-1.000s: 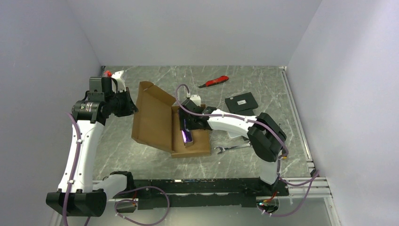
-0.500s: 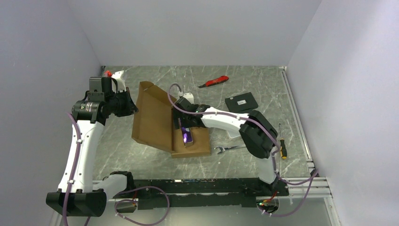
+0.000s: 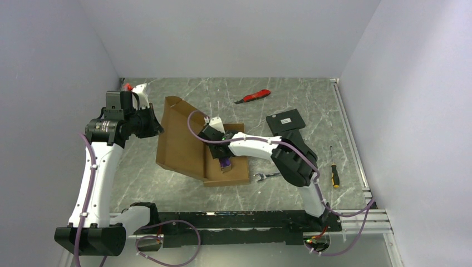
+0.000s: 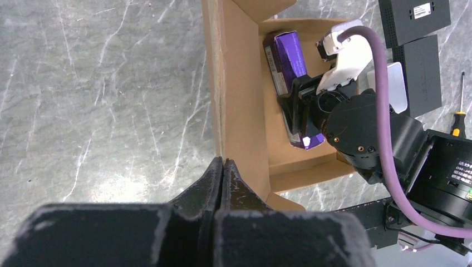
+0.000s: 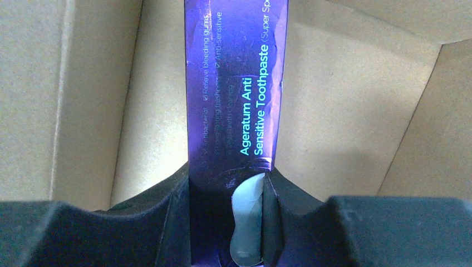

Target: Unpack the express box

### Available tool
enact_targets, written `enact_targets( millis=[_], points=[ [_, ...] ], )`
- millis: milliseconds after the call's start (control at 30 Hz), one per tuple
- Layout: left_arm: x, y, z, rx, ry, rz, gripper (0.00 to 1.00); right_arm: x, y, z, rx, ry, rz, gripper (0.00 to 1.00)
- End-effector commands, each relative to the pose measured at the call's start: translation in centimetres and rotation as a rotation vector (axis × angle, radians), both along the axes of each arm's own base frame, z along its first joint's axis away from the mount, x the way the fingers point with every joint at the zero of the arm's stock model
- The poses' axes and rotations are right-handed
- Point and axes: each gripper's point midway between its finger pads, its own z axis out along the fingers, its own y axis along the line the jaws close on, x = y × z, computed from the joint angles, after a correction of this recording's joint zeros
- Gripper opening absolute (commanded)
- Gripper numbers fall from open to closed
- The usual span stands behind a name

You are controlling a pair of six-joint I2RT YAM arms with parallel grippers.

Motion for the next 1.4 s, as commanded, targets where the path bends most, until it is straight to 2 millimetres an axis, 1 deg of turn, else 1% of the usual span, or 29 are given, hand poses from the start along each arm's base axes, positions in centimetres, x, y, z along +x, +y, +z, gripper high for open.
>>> enact_targets(
  millis=[0, 100, 167, 233, 333, 367, 400, 467, 533, 600, 633, 733, 833, 900, 967, 1000, 1033, 1100, 1133, 1200, 1300, 1367],
  points=[
    [-0.1, 0.1, -0.4, 0.006, 0.005, -0.001, 0.0, 1.8, 0.7, 4.9, 0.052, -0.109, -0.009, 0.34],
    [0.3, 0.8, -0.6, 0.044, 0.001, 0.023, 0.0, 1.9, 0.7, 8.0, 0.097, -0.15, -0.006, 0.33],
    [0.5, 1.8, -0.8, 0.083, 0.003, 0.055, 0.0, 2.0, 0.7, 10.6, 0.128, -0.184, 0.0, 0.33],
    [0.9, 2.8, -0.9, 0.123, 0.011, 0.085, 0.0, 2.3, 0.2, 13.8, 0.152, -0.239, 0.004, 0.33],
    [1.6, 4.4, -1.1, 0.174, 0.02, 0.14, 0.0, 2.9, -1.3, 18.1, 0.165, -0.326, -0.005, 0.33],
    [1.8, 4.9, -1.1, 0.192, 0.025, 0.158, 0.0, 3.2, -2.2, 19.5, 0.163, -0.359, -0.018, 0.33],
    [1.9, 5.8, -1.1, 0.213, 0.034, 0.193, 0.0, 3.7, -3.3, 21.2, 0.164, -0.4, -0.04, 0.33],
    [2.2, 7.5, -0.8, 0.261, 0.039, 0.261, 0.0, 4.8, -5.8, 22.8, 0.143, -0.445, -0.08, 0.33],
    [2.2, 9.4, -0.4, 0.334, 0.032, 0.325, 0.0, 6.3, -8.9, 24.4, 0.148, -0.475, -0.142, 0.34],
    [2.2, 10.8, 0.1, 0.4, 0.026, 0.371, 0.0, 8.0, -12.5, 25.1, 0.17, -0.471, -0.212, 0.34],
    [2.1, 11.2, 0.2, 0.417, 0.028, 0.386, 0.0, 8.9, -14.3, 25.4, 0.187, -0.468, -0.25, 0.34],
    [2.2, 11.0, 0.6, 0.402, 0.02, 0.379, 0.0, 11.0, -19.7, 26.5, 0.184, -0.506, -0.358, 0.34],
    [1.9, 10.9, 1.8, 0.397, -0.016, 0.379, 0.0, 12.6, -25.4, 27.0, 0.114, -0.553, -0.477, 0.35],
    [1.5, 11.1, 2.5, 0.403, -0.033, 0.392, 0.0, 13.5, -28.1, 26.6, 0.104, -0.544, -0.535, 0.36],
    [1.3, 10.7, 2.3, 0.388, -0.034, 0.382, 0.0, 14.2, -29.7, 25.7, 0.126, -0.504, -0.56, 0.36],
    [1.2, 10.4, 1.9, 0.375, -0.032, 0.373, 0.0, 14.4, -29.9, 24.9, 0.135, -0.477, -0.563, 0.35],
    [1.1, 10.2, 1.5, 0.365, -0.025, 0.365, 0.0, 14.4, -29.8, 24.3, 0.143, -0.452, -0.555, 0.35],
    [0.7, 10.4, 0.8, 0.373, -0.011, 0.373, 0.0, 14.2, -28.5, 23.0, 0.176, -0.399, -0.509, 0.34],
    [0.5, 10.7, 0.6, 0.386, -0.005, 0.384, 0.0, 14.0, -27.6, 22.3, 0.202, -0.371, -0.476, 0.34],
    [-0.2, 11.3, 0.9, 0.409, -0.014, 0.416, 0.0, 13.0, -25.7, 20.9, 0.246, -0.324, -0.421, 0.33],
    [-0.8, 12.0, 2.2, 0.425, -0.061, 0.461, 0.01, 10.8, -22.2, 18.7, 0.292, -0.25, -0.322, 0.33],
    [-1.0, 12.1, 2.8, 0.429, -0.087, 0.466, 0.02, 9.1, -19.4, 17.4, 0.28, -0.213, -0.244, 0.33]
  ],
)
